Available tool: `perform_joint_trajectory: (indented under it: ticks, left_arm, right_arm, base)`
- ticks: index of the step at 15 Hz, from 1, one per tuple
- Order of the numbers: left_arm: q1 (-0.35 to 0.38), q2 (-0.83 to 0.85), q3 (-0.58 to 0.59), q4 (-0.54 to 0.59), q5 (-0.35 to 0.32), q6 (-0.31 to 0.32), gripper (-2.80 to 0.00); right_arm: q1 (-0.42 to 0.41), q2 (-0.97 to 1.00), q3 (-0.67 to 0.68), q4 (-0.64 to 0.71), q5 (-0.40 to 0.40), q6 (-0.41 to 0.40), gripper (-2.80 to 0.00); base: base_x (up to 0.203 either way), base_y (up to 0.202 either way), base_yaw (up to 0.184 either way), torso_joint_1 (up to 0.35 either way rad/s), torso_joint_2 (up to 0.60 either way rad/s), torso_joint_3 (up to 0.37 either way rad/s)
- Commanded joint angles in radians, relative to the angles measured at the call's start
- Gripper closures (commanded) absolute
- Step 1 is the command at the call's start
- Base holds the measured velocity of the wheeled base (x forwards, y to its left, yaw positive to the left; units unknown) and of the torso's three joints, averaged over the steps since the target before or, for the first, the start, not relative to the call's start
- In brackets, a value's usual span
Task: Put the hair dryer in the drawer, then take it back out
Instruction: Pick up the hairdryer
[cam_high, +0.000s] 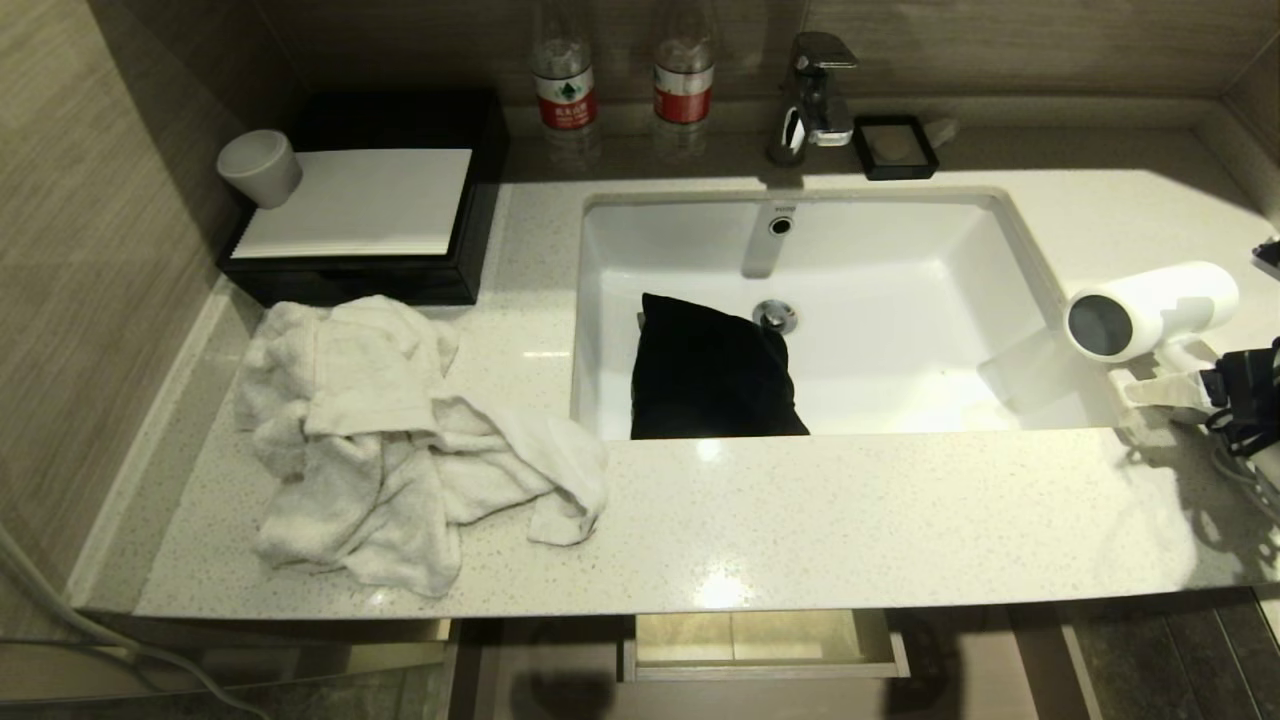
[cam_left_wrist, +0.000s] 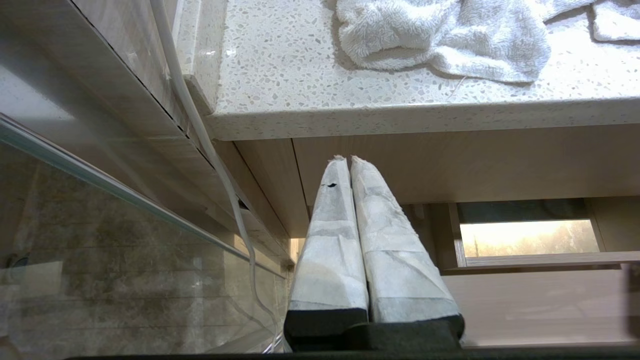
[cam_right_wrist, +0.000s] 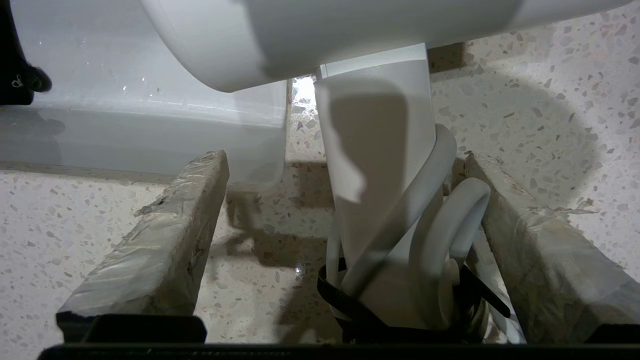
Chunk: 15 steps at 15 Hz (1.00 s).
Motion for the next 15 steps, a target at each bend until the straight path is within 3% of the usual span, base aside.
perform_joint_trajectory:
  ticks: [1, 2, 3, 4, 5, 15]
  left_arm:
    - [0.000, 0.000, 0.002, 0.000, 0.000, 0.000, 0.00]
    - [0.000, 0.000, 0.002, 0.000, 0.000, 0.000, 0.00]
    - [0.000, 0.000, 0.002, 0.000, 0.000, 0.000, 0.00]
    - [0.000, 0.000, 0.000, 0.000, 0.000, 0.000, 0.00]
    - [0.000, 0.000, 0.002, 0.000, 0.000, 0.000, 0.00]
    - [0.000, 0.000, 0.001, 0.000, 0.000, 0.000, 0.00]
  right_arm:
    - [0.000, 0.018, 0.001, 0.003, 0.012, -0.004, -2.80]
    - [-0.001, 0.027, -0.002, 0.002, 0.018, -0.004, -2.80]
    - [-0.003, 0.030, -0.006, 0.001, 0.029, -0.004, -1.17]
    - [-0.014, 0.034, -0.009, -0.005, 0.070, -0.004, 0.00]
    - [-0.028, 0.035, -0.004, -0.013, 0.104, -0.016, 0.00]
    - [-0.053, -0.093, 0.025, 0.020, 0.093, -0.020, 0.00]
  base:
    - [0.000, 0.000, 0.000, 0.000, 0.00, 0.000]
    - [0.000, 0.000, 0.000, 0.000, 0.00, 0.000]
    - [0.000, 0.000, 0.000, 0.000, 0.00, 0.000]
    - [0.000, 0.000, 0.000, 0.000, 0.00, 0.000]
    - [0.000, 0.000, 0.000, 0.000, 0.00, 0.000]
    - [0.000, 0.000, 0.000, 0.000, 0.00, 0.000]
